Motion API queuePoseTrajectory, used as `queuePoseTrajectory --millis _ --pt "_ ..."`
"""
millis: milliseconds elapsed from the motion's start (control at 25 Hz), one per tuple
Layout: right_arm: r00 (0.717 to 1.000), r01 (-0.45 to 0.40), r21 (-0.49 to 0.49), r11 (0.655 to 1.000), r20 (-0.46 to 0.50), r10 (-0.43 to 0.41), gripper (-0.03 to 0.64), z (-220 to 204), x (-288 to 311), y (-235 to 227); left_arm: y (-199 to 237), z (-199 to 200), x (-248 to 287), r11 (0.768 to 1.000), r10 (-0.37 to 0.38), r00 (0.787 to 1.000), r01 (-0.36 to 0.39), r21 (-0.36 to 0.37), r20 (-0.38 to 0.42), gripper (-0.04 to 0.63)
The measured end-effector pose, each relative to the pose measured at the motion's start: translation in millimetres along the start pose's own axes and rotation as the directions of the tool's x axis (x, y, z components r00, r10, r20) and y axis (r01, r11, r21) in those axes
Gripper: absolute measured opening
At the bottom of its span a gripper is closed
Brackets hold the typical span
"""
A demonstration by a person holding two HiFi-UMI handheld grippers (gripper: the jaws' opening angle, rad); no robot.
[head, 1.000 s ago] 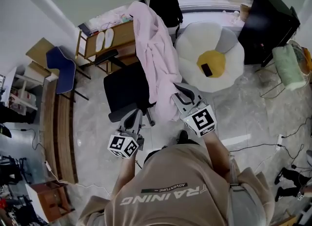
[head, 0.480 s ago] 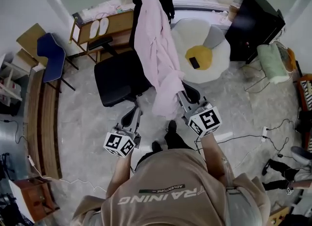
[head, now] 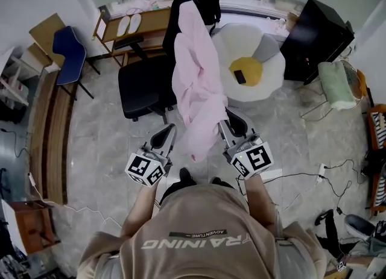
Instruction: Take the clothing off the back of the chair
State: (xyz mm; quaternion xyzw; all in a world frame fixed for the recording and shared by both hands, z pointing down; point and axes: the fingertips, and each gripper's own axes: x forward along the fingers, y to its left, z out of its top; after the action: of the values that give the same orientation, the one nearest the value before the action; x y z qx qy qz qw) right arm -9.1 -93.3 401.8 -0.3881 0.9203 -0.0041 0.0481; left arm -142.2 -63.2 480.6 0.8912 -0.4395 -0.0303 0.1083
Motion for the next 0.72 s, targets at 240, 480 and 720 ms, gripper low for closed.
queuePoseTrajectory --millis 240,480,720 --pt "0.995 -0.093 0.032 0.995 -0.020 0.093 0.077 -1 -45 1 -58 -11 -13 0.995 0.099 0.995 -0.099 -0.012 -0.011 0.014" --pt "0.990 -0.130 0.064 0.989 -0.039 0.133 0.077 -21 -77 18 -91 -27 -44 0.989 0.147 0.989 -0.148 -0.002 -0.029 0.014" --pt "0.991 -0.135 0.016 0.991 0.001 0.135 0.077 10 -92 37 -85 -9 -67 0.989 0.148 0.988 -0.148 0.011 0.039 0.012"
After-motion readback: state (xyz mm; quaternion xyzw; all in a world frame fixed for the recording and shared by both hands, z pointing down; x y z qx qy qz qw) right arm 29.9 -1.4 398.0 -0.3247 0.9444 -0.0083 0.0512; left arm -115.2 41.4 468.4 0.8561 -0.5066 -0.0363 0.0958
